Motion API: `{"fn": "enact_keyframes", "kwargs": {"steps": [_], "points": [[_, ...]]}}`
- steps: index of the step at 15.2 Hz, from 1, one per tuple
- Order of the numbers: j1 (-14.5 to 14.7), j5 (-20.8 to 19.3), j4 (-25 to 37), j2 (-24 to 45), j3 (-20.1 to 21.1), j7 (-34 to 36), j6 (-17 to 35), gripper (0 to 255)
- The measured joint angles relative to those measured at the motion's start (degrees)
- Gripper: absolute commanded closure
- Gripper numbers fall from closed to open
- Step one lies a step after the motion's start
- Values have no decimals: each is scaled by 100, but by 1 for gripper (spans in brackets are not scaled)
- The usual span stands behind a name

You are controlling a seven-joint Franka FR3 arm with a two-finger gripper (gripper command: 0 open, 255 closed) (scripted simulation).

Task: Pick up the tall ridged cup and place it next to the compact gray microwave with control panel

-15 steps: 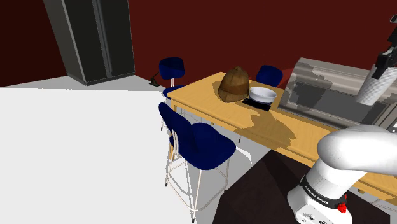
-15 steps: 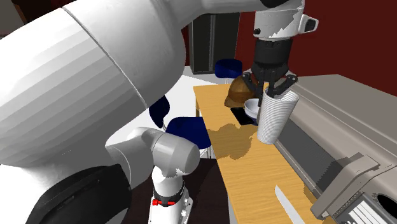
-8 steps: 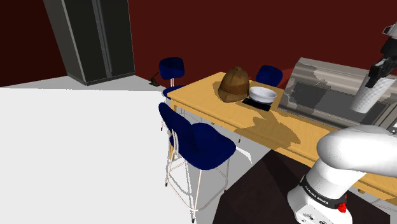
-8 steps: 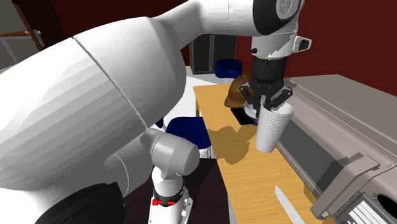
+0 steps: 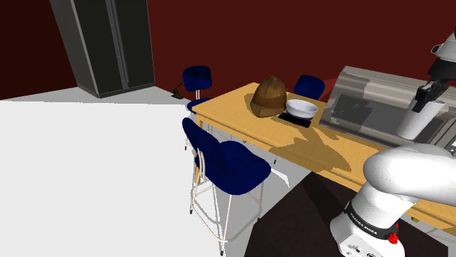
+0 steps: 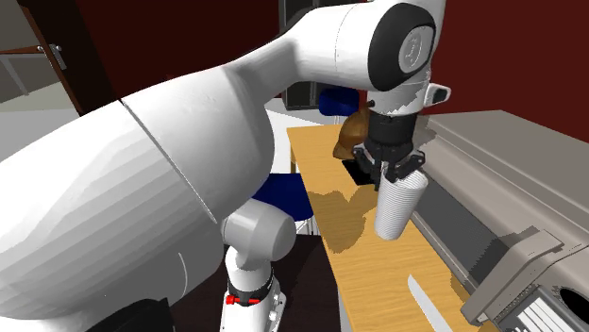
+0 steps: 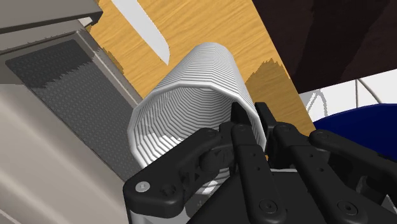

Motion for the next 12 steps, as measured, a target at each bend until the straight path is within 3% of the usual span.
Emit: {"fn": "enact_keyframes", "kwargs": {"steps": [12], "points": [[-202,-426,-977,-363,-439,102,623,255]]}}
